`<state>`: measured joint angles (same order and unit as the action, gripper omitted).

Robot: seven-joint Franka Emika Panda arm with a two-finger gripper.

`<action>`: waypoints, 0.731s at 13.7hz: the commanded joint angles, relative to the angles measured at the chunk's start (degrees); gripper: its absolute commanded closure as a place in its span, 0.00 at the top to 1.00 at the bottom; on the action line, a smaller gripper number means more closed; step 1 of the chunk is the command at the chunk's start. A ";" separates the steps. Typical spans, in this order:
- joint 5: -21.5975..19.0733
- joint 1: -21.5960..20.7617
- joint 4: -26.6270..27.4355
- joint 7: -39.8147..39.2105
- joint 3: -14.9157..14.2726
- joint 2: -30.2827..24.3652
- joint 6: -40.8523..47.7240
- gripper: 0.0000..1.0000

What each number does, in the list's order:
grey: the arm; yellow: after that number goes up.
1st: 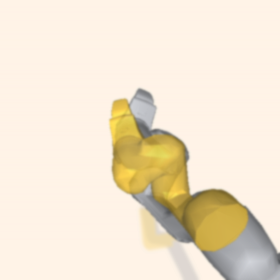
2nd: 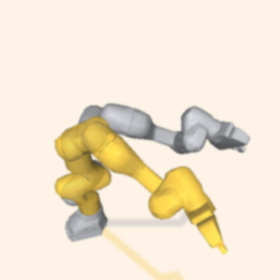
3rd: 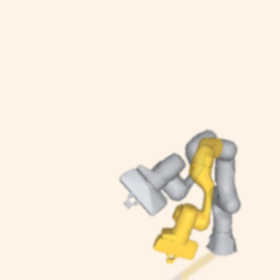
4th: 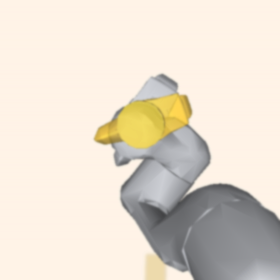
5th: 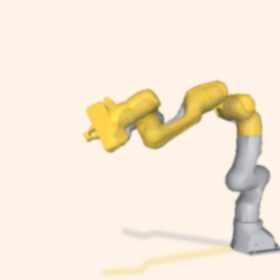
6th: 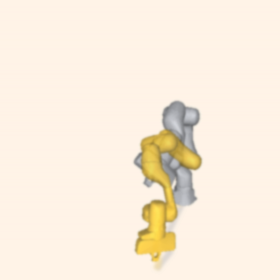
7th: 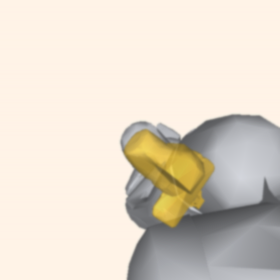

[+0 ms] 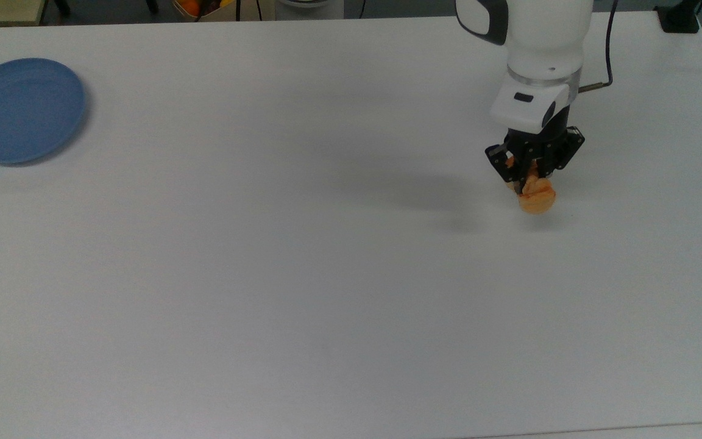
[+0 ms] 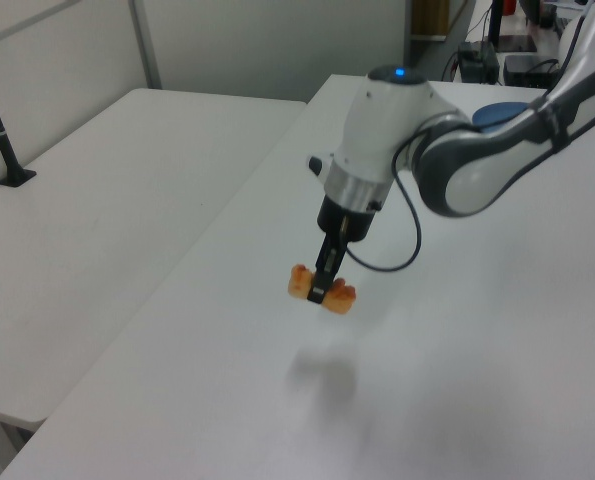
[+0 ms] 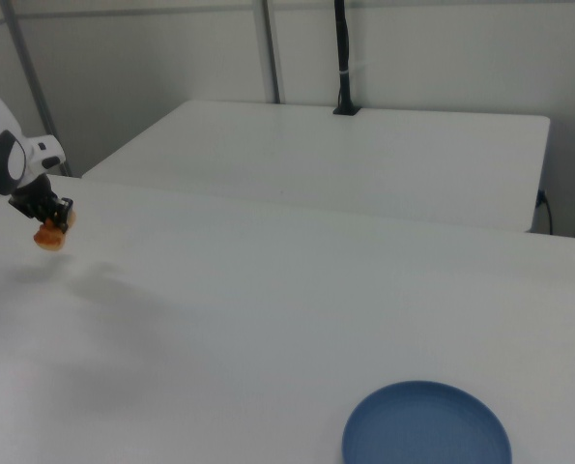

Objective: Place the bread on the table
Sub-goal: 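Lift the bread roll off the plate and carry it across the table, then lower the bread roll onto the bare table and open the gripper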

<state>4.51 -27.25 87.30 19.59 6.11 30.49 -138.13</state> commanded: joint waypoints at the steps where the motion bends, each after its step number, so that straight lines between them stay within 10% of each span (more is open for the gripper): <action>1: 5.49 -0.96 -1.87 5.36 -0.40 5.53 -7.39 0.30; 7: 7.44 -0.96 -4.77 5.99 -0.75 10.64 -11.37 0.33; 10: 8.93 -0.87 -4.51 7.04 -0.75 10.56 -11.37 1.00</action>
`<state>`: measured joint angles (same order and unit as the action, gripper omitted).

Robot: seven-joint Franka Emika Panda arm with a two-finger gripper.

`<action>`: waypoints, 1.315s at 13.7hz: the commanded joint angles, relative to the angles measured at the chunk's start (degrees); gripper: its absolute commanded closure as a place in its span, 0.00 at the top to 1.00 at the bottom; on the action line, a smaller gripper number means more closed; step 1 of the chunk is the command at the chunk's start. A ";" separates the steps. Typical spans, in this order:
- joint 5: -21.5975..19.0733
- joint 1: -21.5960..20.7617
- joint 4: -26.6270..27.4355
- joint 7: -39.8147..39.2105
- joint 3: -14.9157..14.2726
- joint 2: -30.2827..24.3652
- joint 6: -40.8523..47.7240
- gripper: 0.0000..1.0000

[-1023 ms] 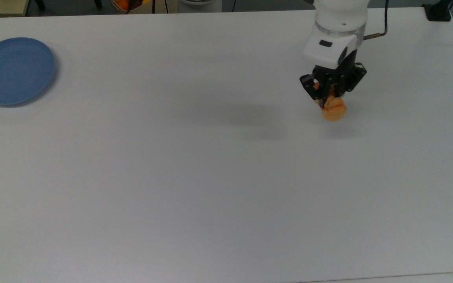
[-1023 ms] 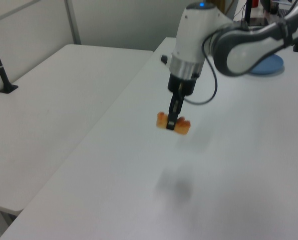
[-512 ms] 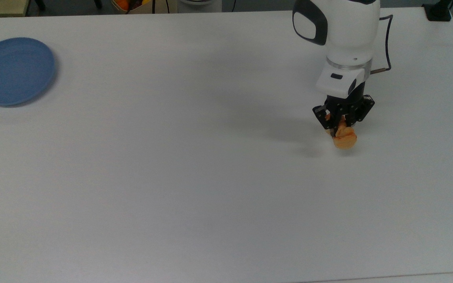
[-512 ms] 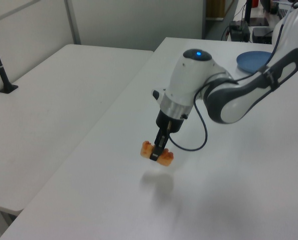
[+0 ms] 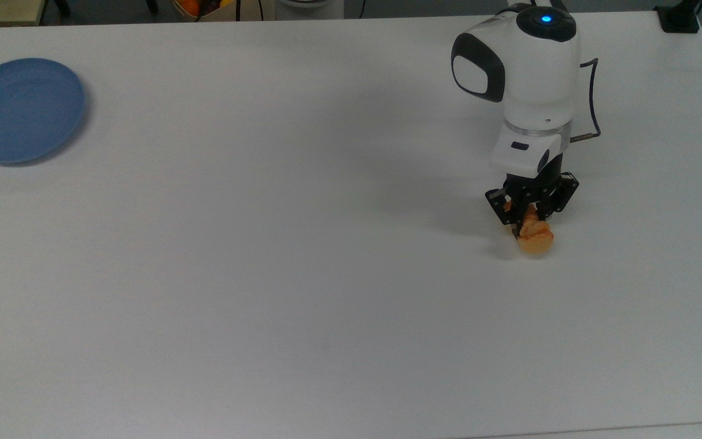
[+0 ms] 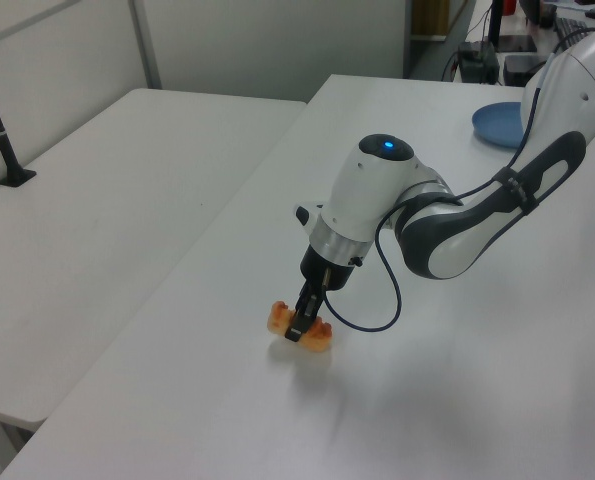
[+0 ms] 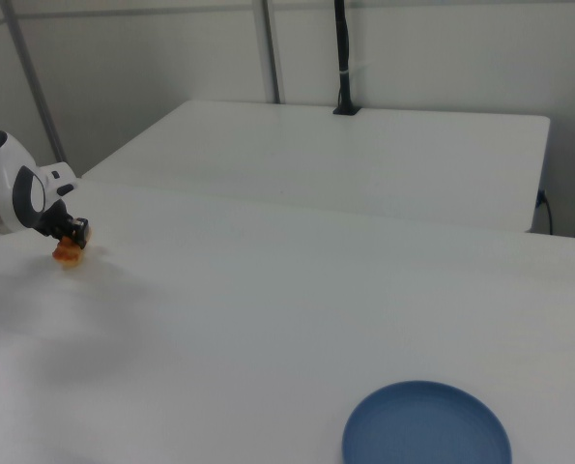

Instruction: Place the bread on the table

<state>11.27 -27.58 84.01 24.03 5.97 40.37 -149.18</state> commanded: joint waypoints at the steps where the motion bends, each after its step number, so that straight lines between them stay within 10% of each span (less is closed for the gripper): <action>1: 3.14 -0.63 -1.04 2.78 -0.61 0.59 -0.32 1.00; 8: 4.03 1.74 3.42 3.83 -0.26 -8.17 2.91 1.00; 12: 3.59 4.20 5.81 4.89 -0.08 -18.46 22.48 1.00; 18: -8.09 10.96 7.92 3.66 0.18 -31.03 41.83 1.00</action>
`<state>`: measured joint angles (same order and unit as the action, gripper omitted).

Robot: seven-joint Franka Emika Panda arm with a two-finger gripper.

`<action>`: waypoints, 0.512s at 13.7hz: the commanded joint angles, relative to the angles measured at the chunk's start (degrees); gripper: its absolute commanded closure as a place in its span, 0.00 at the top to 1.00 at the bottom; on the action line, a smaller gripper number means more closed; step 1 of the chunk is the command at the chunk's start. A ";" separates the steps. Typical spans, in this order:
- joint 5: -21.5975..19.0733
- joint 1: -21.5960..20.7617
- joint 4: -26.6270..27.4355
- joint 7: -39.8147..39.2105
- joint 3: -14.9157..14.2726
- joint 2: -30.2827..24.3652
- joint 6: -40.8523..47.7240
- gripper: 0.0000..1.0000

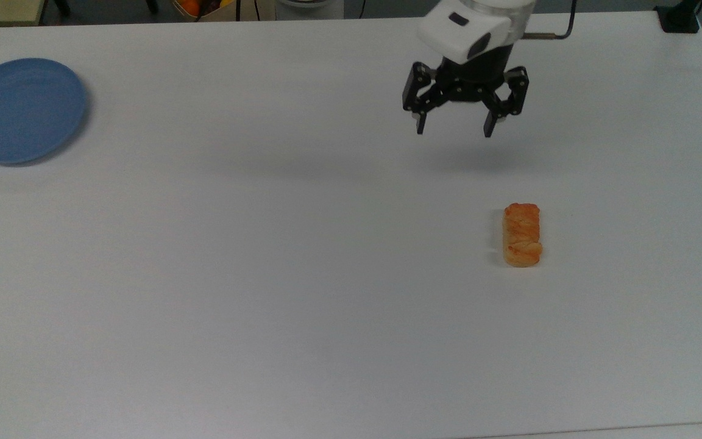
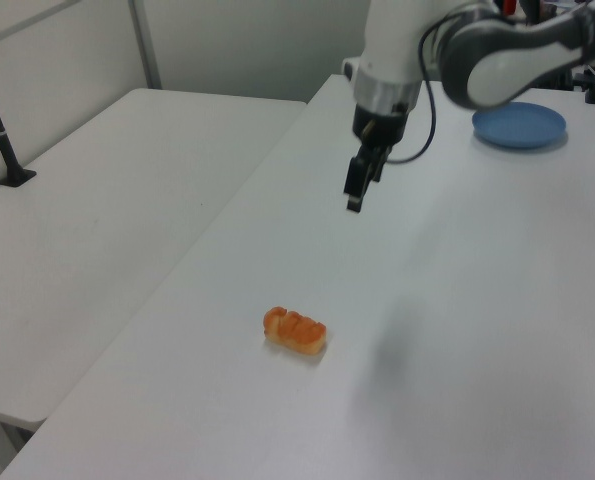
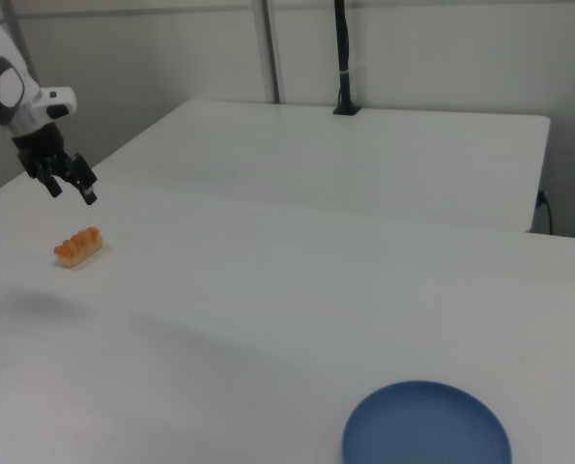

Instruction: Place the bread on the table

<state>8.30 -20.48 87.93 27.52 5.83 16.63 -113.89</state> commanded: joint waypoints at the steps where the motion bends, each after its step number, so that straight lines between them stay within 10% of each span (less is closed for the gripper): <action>1: -6.44 5.61 3.83 -0.88 0.32 -8.80 9.54 1.00; 7: -11.99 15.53 4.44 -10.71 0.32 -18.29 23.97 1.00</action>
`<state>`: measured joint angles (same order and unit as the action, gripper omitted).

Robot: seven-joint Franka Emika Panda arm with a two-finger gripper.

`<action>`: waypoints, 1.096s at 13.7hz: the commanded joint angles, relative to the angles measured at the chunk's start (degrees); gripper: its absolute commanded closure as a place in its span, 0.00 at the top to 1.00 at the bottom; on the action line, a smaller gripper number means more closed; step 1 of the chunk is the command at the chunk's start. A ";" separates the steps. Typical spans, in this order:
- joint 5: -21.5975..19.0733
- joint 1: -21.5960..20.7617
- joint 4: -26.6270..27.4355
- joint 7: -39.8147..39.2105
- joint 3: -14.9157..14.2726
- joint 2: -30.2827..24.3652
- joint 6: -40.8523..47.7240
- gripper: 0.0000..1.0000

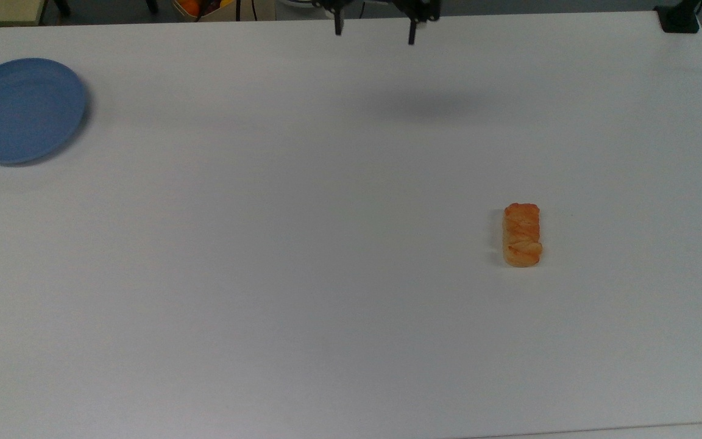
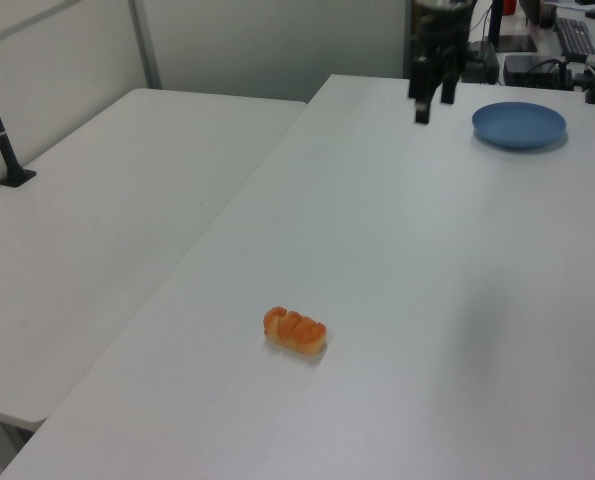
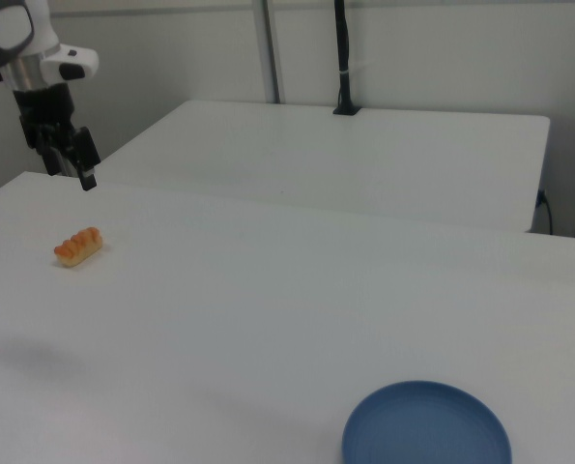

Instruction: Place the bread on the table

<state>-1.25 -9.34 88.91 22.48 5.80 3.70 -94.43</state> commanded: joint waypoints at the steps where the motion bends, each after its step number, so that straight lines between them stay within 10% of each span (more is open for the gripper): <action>1: -3.05 5.99 4.16 -7.26 0.36 -6.76 5.30 1.00; 15: -2.80 1.00 7.86 -23.70 -7.64 -5.46 -5.14 1.00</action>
<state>-4.54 -6.00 95.65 2.12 -0.16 -1.93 -96.04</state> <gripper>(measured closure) 0.000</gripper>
